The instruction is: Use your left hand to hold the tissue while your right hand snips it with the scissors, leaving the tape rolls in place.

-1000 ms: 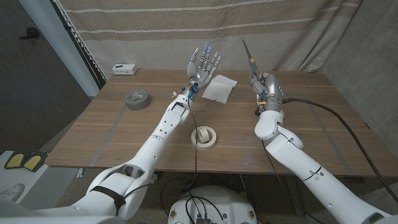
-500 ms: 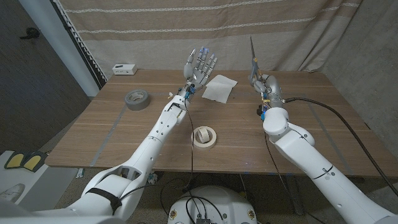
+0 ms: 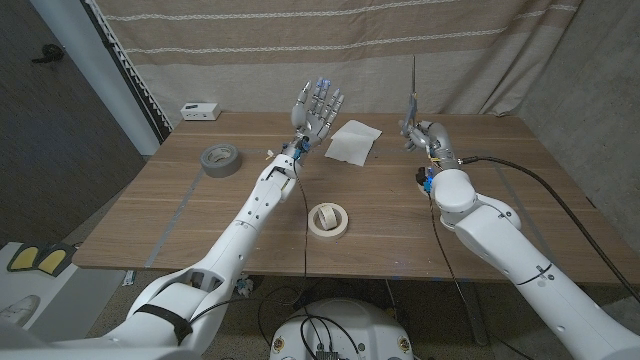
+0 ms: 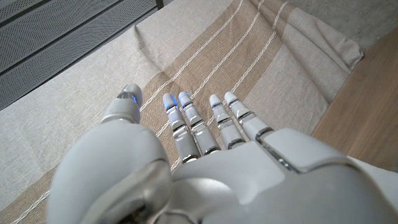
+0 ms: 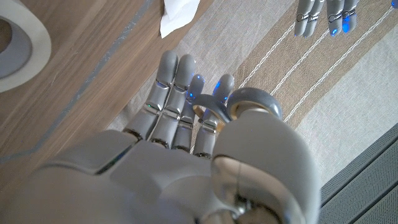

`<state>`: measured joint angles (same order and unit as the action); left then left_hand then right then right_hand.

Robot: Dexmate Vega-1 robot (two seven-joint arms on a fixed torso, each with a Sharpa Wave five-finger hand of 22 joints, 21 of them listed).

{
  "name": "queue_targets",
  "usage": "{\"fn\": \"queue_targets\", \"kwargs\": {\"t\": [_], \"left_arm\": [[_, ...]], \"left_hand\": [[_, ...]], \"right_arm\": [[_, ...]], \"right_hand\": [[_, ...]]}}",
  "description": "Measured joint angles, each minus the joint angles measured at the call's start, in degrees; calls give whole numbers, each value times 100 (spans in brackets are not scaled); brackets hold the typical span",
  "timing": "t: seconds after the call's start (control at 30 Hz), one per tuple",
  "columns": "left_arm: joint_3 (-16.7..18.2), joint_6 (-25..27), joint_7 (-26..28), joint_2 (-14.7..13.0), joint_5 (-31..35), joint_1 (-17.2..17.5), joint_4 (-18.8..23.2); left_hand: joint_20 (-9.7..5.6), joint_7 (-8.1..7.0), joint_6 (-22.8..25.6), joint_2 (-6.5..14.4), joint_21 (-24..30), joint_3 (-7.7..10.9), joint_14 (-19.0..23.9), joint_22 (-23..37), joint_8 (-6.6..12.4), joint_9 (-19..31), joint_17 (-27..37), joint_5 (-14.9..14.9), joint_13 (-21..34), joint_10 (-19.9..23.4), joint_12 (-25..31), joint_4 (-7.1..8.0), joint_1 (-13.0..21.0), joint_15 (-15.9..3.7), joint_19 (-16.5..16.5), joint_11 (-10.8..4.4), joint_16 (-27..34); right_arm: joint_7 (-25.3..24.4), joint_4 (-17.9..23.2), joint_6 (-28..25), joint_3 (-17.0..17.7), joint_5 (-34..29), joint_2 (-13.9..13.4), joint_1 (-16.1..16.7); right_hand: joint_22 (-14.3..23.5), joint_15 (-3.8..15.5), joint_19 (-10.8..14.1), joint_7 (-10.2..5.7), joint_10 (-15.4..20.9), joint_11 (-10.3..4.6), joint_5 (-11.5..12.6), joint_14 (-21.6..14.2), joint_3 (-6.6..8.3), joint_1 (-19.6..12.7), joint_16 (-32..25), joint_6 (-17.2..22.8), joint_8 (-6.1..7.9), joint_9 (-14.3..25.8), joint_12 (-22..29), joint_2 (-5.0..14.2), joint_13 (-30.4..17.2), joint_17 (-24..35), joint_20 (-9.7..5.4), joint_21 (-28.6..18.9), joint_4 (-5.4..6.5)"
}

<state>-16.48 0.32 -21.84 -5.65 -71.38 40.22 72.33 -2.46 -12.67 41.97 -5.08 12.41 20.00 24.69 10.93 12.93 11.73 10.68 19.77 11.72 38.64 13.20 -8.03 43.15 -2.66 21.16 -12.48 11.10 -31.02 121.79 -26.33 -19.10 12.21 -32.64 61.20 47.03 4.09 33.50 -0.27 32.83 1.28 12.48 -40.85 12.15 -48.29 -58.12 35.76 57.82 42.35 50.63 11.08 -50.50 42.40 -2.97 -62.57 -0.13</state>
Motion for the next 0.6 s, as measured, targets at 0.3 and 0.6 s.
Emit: {"fn": "queue_targets", "kwargs": {"t": [0.3, 0.6], "left_arm": [[23, -252, 59, -64, 146, 23, 33], [59, -409, 100, -156, 238, 37, 31]], "left_hand": [[0, 20, 19, 22, 0, 23, 0, -29, 0, 0, 0, 0, 0, 0, 0, -25, 22, 0, 0, 0, 0], [0, -11, 50, 52, 0, 62, 30, -28, 0, 0, 0, 0, 1, 30, 0, -34, 53, 31, 0, 31, 0]], "right_arm": [[20, 7, 257, 90, 298, -92, 73], [-24, 16, 464, 168, 587, -147, 146]], "right_hand": [[-19, 10, 102, 93, 61, 61, -86, -133, 162, 33, -100, 54, -24, -39, 462, -88, 52, -101, -40, -133, 198], [-179, 31, 100, 174, 112, 112, -147, -194, 447, -159, -144, 140, -41, -56, 462, -224, 137, -273, -38, -247, -29]]}}
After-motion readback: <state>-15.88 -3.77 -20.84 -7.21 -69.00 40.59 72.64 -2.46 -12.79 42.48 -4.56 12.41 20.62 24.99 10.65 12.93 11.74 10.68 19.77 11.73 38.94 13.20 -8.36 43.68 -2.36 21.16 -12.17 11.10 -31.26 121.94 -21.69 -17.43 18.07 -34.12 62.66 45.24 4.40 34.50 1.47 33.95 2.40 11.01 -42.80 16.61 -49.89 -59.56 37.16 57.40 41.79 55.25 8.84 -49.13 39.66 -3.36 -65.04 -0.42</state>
